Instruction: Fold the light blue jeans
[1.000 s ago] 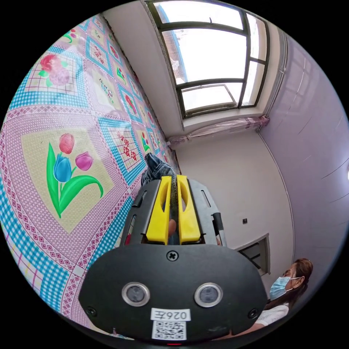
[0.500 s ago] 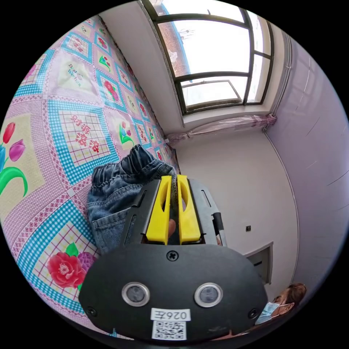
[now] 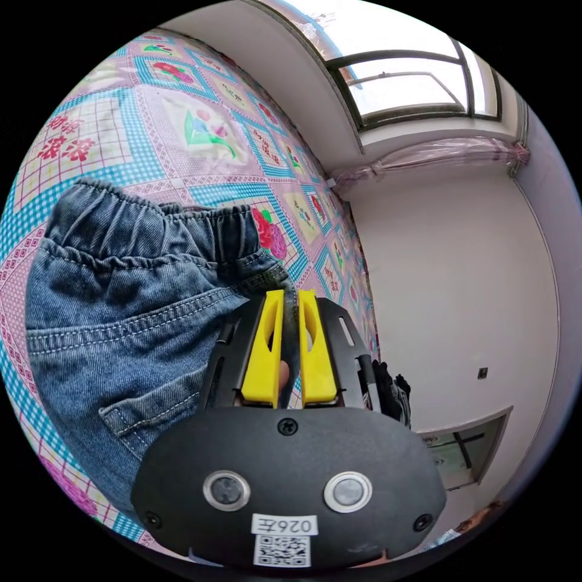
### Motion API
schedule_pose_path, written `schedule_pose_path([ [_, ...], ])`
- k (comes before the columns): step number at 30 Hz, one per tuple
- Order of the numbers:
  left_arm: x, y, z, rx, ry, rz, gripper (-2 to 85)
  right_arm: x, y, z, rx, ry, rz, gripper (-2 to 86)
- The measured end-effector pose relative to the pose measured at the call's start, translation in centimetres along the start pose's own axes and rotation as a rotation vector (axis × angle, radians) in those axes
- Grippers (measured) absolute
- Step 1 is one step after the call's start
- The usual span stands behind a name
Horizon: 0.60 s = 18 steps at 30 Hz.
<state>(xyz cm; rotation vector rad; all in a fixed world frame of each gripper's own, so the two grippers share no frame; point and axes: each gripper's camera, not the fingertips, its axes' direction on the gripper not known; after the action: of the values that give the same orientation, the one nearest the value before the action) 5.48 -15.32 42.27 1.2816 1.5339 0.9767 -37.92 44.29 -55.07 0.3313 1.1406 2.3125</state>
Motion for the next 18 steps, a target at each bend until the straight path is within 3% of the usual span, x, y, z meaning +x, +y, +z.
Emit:
schedule_pose_path([
  [9,4.1,1.3,-0.3,-0.138,0.087,0.177,4.9,-4.4,5.1,-1.3,-0.003,0.044,-0.035,5.6],
  [13,8.5,3.4,-4.3,-0.216,0.014,0.350,4.6,-9.2,10.1,-4.0,0.056,0.012,-0.138,8.0],
  [18,13.4,8.6,-10.4,-0.270,-0.064,0.553,4.1,-13.4,16.8,-3.6,0.002,0.150,-0.212,8.3],
])
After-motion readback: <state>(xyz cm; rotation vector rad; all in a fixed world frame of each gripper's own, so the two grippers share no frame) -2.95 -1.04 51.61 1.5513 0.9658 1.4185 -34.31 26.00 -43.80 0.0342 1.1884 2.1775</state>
